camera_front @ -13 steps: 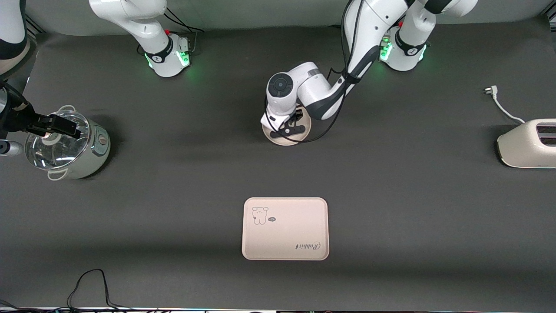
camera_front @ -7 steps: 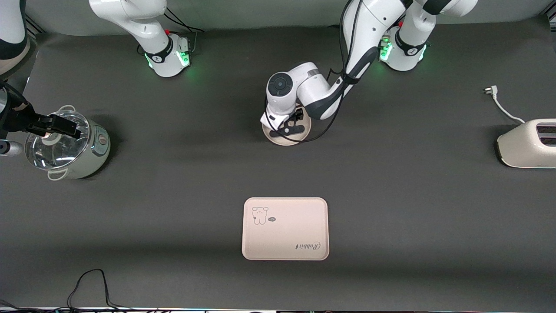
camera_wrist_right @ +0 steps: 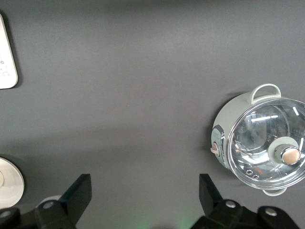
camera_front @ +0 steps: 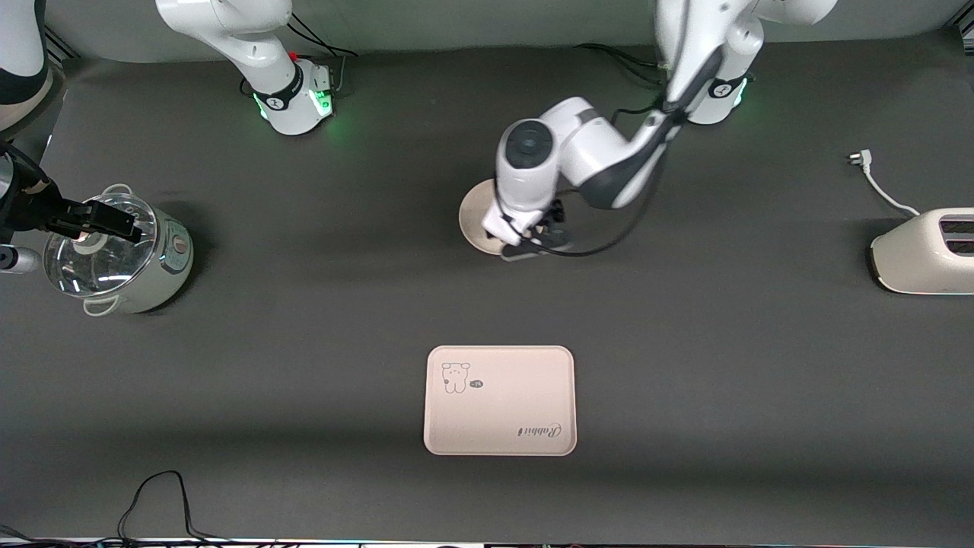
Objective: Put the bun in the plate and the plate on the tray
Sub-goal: 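Lower the bun onto the plate and open the left gripper, then withdraw the left gripper while the right gripper moves toward the plate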
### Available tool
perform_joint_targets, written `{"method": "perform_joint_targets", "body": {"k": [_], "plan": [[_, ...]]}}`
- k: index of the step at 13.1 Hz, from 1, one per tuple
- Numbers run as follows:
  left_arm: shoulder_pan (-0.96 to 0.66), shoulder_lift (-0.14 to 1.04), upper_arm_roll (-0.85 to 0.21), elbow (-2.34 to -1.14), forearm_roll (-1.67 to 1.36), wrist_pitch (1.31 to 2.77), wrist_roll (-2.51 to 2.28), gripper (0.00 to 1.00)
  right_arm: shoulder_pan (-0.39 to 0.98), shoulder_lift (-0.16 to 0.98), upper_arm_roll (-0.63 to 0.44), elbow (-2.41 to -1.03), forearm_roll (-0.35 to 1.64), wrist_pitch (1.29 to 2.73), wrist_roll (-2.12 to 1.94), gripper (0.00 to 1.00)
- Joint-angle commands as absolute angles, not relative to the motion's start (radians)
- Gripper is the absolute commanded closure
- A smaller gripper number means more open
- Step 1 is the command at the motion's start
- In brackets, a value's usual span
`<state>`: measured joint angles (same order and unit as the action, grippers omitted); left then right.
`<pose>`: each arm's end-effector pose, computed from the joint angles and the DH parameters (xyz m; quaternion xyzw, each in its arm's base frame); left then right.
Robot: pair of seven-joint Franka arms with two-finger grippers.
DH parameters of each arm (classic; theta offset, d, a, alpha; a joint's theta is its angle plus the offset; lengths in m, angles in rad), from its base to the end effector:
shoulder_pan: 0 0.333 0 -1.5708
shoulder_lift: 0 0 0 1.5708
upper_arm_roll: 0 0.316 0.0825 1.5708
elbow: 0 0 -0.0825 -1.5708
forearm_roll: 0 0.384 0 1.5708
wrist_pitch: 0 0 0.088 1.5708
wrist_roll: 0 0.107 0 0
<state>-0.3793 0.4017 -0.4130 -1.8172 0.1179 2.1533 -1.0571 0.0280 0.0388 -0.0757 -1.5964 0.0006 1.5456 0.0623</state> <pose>0.4636 -0.4365 0.3320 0.9931 0.1124 -0.0328 0.0068 0.5607 -0.0259 0.5888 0.9975 -0.0550 -0.0447 0.0015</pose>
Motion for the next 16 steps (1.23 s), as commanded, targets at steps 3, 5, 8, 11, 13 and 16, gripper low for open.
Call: {"method": "perform_joint_targets", "body": {"k": [3,5,8,11,13,16], "plan": [[-0.149,0.224,-0.423,-1.827,0.091,1.996,-0.856,0.00,0.073,0.003,-0.066,-1.632,0.043,1.545,0.077,0.00],[-0.059,0.180,-0.417,-1.827,0.092,1.921,-0.763,0.00,0.127,-0.015,-0.064,-1.661,0.067,1.546,0.147,0.00],[0.070,0.147,-0.416,-1.790,0.094,1.830,-0.622,0.00,0.268,-0.054,-0.066,-1.700,0.092,1.549,0.303,0.00],[0.152,0.146,-0.416,-1.711,0.094,1.718,-0.514,0.00,0.464,-0.063,-0.066,-1.710,0.094,1.580,0.541,0.00],[0.184,0.146,-0.413,-1.675,0.098,1.690,-0.482,0.00,0.607,-0.061,-0.064,-1.713,0.097,1.620,0.683,0.00],[0.206,0.156,-0.358,-1.580,0.097,1.684,-0.415,0.00,0.782,-0.042,-0.064,-1.720,0.124,1.712,0.891,0.00]]}}
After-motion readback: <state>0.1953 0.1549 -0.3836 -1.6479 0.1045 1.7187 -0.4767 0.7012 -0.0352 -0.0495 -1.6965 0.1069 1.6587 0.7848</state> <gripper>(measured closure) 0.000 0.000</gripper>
